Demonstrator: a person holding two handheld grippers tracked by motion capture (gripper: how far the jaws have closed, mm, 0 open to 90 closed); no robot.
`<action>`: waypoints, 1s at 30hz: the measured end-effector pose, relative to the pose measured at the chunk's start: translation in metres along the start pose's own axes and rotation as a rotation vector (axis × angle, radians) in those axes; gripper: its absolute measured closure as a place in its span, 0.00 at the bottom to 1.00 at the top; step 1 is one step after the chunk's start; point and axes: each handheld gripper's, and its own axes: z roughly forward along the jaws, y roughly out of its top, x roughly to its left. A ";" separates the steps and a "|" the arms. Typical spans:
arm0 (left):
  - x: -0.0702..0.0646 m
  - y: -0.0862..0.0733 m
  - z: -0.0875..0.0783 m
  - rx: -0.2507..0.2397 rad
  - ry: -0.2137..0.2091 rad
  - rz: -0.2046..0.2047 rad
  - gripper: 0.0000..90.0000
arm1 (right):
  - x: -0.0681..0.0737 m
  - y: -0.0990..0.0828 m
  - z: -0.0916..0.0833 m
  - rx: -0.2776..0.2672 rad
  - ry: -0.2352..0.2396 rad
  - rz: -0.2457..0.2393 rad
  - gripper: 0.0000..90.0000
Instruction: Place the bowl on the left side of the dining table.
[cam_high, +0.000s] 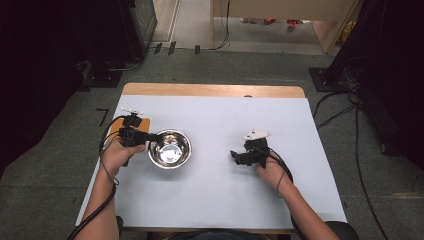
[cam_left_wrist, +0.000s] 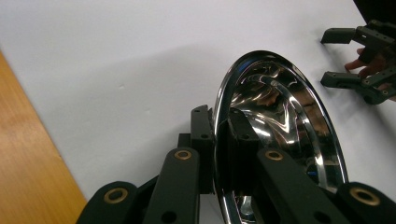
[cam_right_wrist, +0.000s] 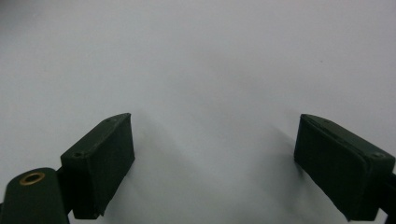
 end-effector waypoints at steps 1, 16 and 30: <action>0.001 0.000 -0.001 -0.004 0.001 -0.002 0.94 | 0.000 0.000 0.000 0.000 0.000 0.000 0.13; 0.015 -0.001 -0.008 -0.026 0.018 -0.037 0.94 | 0.000 0.000 0.000 0.000 0.000 0.000 0.13; 0.025 -0.004 -0.018 -0.047 0.034 -0.063 0.94 | 0.000 0.000 0.000 0.000 0.000 0.000 0.13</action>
